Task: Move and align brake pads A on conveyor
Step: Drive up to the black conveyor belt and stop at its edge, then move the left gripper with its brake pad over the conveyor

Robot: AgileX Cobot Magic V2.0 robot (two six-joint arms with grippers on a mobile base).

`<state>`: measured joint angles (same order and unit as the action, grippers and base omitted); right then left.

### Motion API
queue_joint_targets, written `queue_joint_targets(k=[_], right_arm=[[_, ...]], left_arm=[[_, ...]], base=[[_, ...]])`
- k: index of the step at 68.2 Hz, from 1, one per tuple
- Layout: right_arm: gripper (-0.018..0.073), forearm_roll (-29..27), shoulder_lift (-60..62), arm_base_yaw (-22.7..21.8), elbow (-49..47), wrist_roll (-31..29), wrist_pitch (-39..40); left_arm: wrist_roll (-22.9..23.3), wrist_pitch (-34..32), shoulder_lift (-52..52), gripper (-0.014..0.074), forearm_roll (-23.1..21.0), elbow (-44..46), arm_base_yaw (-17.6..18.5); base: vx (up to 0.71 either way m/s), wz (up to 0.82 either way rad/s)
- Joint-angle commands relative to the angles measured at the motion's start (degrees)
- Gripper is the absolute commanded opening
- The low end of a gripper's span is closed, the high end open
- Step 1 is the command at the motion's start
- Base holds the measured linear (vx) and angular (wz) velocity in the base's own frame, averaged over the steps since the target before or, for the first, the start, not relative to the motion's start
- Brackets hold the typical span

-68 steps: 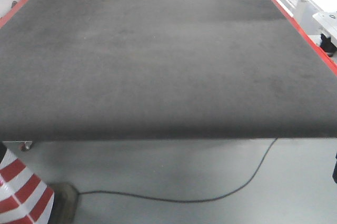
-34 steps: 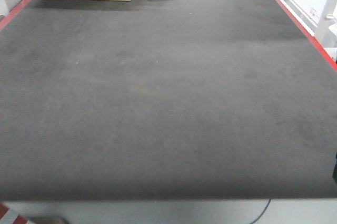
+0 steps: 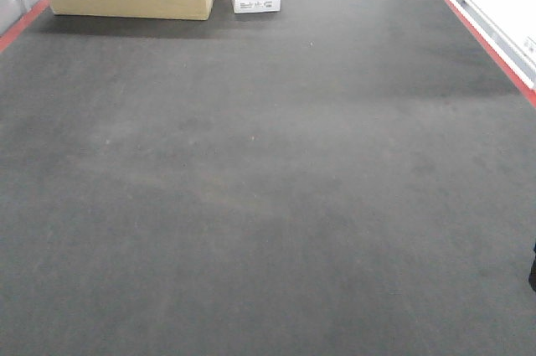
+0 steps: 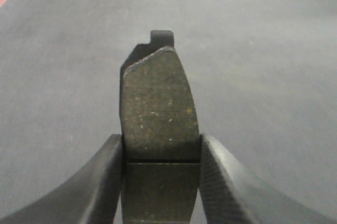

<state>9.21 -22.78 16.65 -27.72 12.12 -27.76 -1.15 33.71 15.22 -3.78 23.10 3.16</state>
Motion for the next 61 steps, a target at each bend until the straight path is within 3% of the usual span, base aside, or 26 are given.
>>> queue_joint_targets(k=[1, 61], right_arm=[[-0.0007, 0.87, -0.11, 0.00, -1.68, -0.46, 5.59], [-0.0007, 0.87, -0.11, 0.00, -1.68, -0.46, 5.45]], left_arm=[[0.12, -5.69, 0.34, -0.0006, -0.46, 1.68, 0.18], [0.12, -5.69, 0.34, -0.0006, -0.46, 1.68, 0.18]], base=[[0.26, 0.03], [0.09, 0.02]])
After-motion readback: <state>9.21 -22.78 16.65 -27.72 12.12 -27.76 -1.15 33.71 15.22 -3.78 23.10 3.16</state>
